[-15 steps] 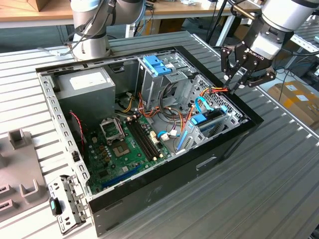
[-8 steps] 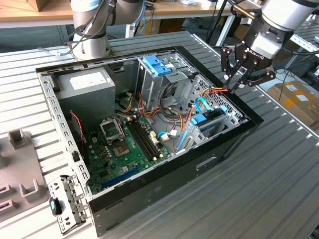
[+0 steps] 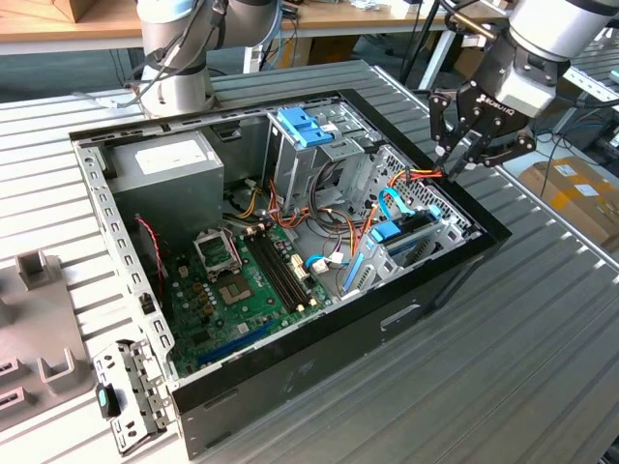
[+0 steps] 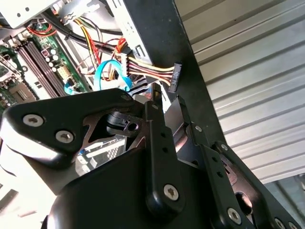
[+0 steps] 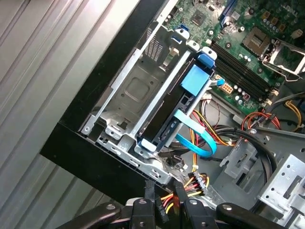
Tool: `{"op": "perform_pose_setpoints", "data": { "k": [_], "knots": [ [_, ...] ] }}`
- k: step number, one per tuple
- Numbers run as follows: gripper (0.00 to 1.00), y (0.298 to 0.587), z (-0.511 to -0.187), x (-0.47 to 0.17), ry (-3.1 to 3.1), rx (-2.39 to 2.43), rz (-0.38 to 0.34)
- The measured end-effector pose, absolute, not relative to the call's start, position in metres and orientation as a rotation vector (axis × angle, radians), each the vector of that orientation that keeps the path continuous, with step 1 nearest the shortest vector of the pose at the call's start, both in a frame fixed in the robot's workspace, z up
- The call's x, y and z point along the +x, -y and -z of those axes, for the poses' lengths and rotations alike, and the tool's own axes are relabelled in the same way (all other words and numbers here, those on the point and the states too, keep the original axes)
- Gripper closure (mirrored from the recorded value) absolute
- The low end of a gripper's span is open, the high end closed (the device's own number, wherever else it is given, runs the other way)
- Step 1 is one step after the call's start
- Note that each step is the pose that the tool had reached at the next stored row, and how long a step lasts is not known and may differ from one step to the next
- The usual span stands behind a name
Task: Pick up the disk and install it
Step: 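Insert the second disk wire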
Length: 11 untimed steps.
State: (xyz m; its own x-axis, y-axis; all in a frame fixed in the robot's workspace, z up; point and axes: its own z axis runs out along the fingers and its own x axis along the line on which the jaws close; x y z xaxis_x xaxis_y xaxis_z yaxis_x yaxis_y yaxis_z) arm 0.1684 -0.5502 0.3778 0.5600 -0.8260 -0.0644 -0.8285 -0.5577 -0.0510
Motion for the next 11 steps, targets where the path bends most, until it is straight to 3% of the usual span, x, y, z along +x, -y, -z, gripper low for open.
{"op": "perform_pose_setpoints", "data": {
  "k": [11],
  "knots": [
    [0.7, 0.5494, -0.3741, 0.1747, -1.214, -2.817, -0.054]
  ]
}}
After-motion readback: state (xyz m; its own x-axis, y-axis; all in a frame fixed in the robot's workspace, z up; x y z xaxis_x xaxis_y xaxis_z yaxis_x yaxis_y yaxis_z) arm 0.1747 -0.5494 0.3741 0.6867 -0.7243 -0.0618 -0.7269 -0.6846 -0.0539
